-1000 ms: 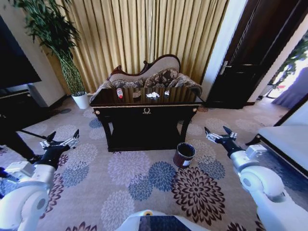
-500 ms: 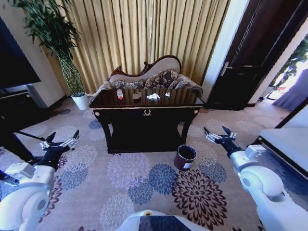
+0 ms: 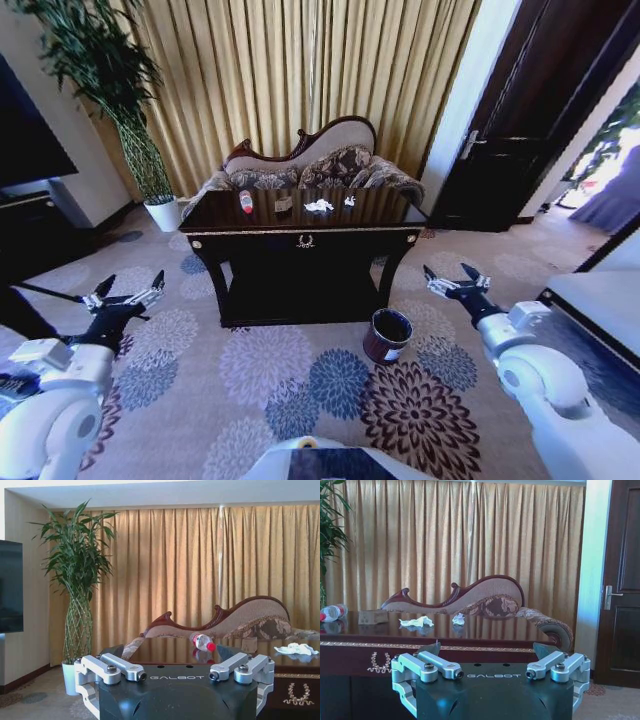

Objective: Move to the front of the table and place the trash on the table into the trash bin.

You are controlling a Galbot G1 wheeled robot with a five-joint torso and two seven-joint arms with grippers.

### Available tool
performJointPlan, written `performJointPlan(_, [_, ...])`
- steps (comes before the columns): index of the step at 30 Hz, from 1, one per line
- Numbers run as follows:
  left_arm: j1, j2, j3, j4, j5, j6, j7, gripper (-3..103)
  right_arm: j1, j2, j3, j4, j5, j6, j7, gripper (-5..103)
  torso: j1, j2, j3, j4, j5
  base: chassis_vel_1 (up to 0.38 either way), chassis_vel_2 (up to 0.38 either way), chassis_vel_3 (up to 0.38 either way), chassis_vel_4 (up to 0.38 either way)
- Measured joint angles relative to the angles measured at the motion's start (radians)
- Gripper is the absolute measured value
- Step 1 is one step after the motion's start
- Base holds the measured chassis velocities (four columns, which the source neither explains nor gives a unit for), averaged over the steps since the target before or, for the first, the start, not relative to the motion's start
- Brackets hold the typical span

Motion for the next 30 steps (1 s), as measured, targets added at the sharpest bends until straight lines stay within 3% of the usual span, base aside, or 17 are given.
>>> performJointPlan(30, [0.009,-0.005,0.000,-0.005,0.002,-0.011,0.004,100,-0.002,0.012,0.003,-0.013,-0.004,0.004,-0.027,100,0.000,0.000,0.000,0.0000,0.0000,-0.130,0.132,0.137,-0.130])
